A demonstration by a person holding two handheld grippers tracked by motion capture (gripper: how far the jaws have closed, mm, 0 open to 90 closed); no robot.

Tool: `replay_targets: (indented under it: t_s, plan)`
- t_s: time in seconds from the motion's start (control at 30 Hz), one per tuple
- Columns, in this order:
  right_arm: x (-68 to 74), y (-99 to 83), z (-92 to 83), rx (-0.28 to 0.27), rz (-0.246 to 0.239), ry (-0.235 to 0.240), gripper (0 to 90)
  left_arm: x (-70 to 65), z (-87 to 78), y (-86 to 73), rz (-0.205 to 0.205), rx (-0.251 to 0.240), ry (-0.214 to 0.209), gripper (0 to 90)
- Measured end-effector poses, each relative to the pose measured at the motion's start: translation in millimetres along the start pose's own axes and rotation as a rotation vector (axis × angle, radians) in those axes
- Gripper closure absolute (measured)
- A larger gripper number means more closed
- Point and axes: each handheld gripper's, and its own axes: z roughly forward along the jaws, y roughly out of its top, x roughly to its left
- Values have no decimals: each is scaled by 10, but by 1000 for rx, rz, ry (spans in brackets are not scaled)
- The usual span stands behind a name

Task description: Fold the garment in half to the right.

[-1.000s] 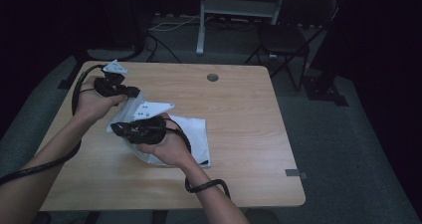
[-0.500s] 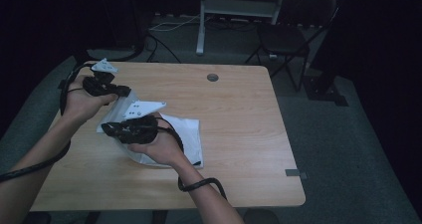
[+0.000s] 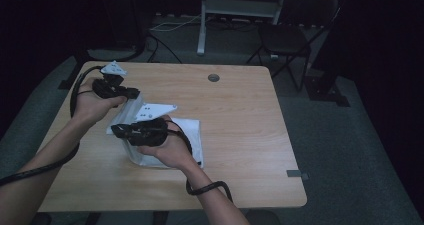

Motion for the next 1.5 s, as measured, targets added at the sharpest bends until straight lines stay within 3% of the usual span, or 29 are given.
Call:
replay_targets:
  t_s: [0.7, 1.5]
  plan:
    - [-80, -163, -348, -2, 39, -47, 806, -194, 259, 79, -15, -20, -33, 847]
    - [-109, -332, -541, 19, 55, -75, 804, -371, 508, 70, -25, -27, -80, 843]
